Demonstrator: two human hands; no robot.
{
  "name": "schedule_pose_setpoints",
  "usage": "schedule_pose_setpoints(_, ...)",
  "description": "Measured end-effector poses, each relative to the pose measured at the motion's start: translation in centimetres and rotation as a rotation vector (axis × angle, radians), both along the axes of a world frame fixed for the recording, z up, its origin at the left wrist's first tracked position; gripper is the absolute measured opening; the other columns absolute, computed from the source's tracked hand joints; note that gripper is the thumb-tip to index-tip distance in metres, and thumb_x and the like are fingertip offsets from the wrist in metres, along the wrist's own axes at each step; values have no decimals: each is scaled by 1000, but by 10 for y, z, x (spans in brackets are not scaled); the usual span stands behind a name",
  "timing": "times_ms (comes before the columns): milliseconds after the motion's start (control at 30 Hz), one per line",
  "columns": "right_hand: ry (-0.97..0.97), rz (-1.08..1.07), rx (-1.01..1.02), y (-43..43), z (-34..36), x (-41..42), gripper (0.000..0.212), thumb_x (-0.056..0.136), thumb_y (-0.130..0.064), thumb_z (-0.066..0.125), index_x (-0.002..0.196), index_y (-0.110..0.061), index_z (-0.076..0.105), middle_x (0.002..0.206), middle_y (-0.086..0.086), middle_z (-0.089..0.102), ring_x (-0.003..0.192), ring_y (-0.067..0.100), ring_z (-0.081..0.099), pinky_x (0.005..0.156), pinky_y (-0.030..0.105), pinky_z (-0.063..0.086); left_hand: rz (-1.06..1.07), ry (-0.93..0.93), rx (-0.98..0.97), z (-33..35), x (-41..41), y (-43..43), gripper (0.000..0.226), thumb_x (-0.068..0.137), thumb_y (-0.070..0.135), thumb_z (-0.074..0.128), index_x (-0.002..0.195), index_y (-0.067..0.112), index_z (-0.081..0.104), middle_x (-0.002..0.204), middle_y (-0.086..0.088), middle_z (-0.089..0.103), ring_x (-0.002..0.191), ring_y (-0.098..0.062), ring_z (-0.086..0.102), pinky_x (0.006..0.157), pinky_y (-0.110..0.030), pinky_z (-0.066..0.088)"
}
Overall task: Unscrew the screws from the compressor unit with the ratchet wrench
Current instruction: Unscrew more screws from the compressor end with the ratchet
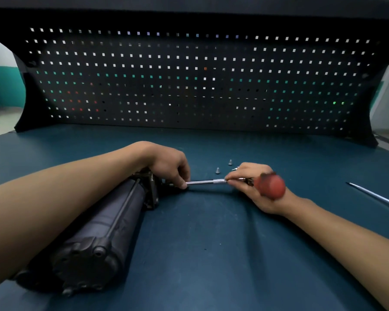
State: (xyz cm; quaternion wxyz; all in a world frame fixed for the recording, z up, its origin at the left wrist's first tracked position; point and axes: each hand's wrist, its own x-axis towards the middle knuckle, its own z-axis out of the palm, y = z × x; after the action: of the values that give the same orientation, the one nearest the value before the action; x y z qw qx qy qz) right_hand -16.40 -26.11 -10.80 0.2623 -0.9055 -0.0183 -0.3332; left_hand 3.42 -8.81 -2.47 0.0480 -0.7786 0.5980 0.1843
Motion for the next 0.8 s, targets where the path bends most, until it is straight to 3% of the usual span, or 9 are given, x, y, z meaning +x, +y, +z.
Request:
schedule_pose_setpoints(100,-87,-19,-256,-8,-4,6,14,90,-16,71,102,-14,79,82,0,65,72,11,60,67,22,47,2,-16,-18,-2,1,0,5,92,31,70,90,27,71,85,9,71,74,-9,62,66,-18,47)
schedule_pose_setpoints(200,-45,-35,-311,-13,-3,4,24,95,-34,61,108,-19,75,83,-5,64,74,13,62,68,32,52,27,-18,-60,-3,1,-1,8,90,30,73,90,23,75,80,10,72,71,-7,63,60,-14,46)
schedule_pose_setpoints(267,28,-87,-291,-13,-4,3,31,98,-47,55,97,-22,72,75,-5,62,70,12,58,66,37,51,41,-16,-69,-3,1,0,13,89,30,74,94,19,77,81,8,74,69,-6,63,57,-11,46)
schedule_pose_setpoints(333,143,-123,-116,-6,-4,2,53,96,-61,45,86,-12,64,69,1,56,62,10,51,63,38,48,42,-17,-71,-4,2,-1,15,87,31,75,95,19,78,81,9,74,65,-1,61,54,-9,44)
schedule_pose_setpoints(400,177,-142,243,1,0,3,73,90,-76,41,91,-8,67,66,6,56,53,5,46,51,25,42,36,-29,-77,-5,2,-3,15,85,32,77,94,19,78,77,13,72,58,8,57,52,-7,42)
schedule_pose_setpoints(500,275,-259,637,8,10,9,65,86,-76,41,101,-20,70,63,10,68,40,13,44,37,21,33,32,-33,-82,-6,2,-4,16,84,33,78,93,19,78,79,13,73,55,11,55,52,-7,41)
schedule_pose_setpoints(600,400,-318,803,9,19,14,64,93,-71,41,99,-14,70,61,13,68,35,14,39,35,18,25,28,-37,-87,-5,3,-2,16,83,33,78,91,19,78,75,14,71,55,10,55,51,-7,40)
schedule_pose_setpoints(800,571,-273,860,4,28,9,63,97,-65,41,102,-11,73,56,12,60,32,13,34,34,17,20,53,14,-97,-4,4,1,10,80,30,82,84,23,77,71,13,72,61,2,61,56,-11,44)
